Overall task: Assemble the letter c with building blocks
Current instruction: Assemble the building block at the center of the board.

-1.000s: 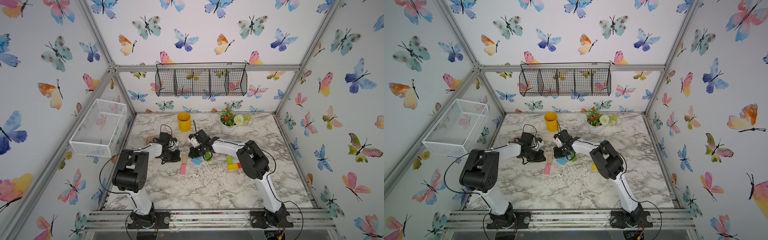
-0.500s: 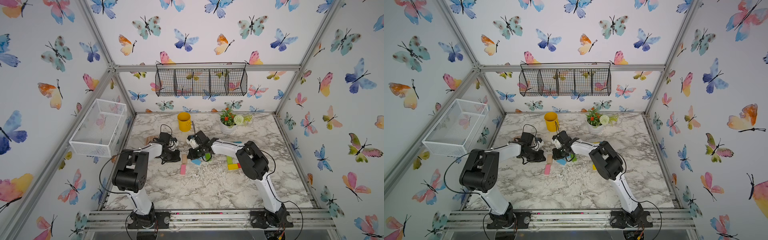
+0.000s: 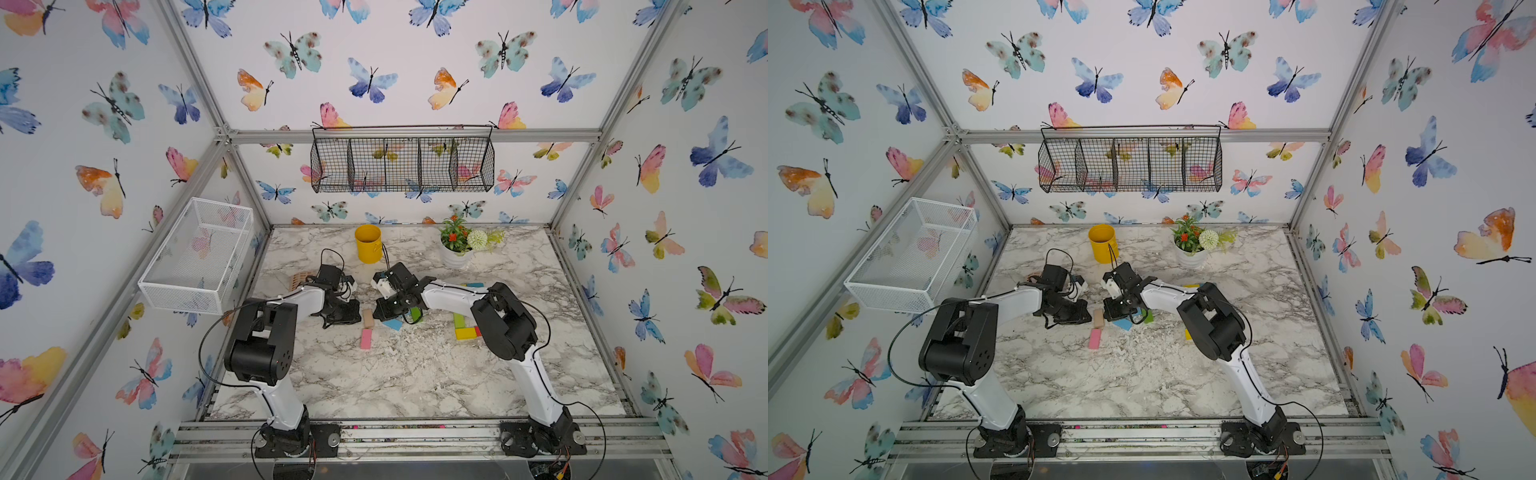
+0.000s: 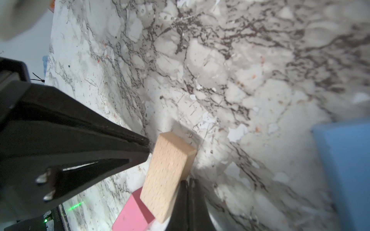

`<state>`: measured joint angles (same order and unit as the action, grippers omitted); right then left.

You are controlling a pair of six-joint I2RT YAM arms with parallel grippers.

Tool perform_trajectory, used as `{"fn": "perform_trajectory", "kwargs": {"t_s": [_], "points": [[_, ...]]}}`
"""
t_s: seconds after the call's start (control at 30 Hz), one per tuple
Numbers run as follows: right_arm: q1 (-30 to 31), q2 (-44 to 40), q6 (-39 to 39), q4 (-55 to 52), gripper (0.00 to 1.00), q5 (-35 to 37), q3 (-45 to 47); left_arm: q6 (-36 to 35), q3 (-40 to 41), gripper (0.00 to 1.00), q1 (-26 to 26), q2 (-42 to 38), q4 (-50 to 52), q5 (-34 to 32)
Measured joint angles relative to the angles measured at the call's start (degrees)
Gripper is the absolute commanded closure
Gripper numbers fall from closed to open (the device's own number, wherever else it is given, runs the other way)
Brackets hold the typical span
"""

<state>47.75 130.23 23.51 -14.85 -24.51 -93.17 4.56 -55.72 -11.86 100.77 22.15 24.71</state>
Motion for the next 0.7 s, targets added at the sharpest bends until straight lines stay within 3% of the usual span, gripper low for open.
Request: {"fn": "perform_trajectory", "kwargs": {"t_s": [0.7], "points": [[1.6, -1.9, 0.0, 0.1, 0.96, -0.3, 2.8, 0.0, 0.0, 0.89, 0.0, 0.0, 0.0, 0.4]]}}
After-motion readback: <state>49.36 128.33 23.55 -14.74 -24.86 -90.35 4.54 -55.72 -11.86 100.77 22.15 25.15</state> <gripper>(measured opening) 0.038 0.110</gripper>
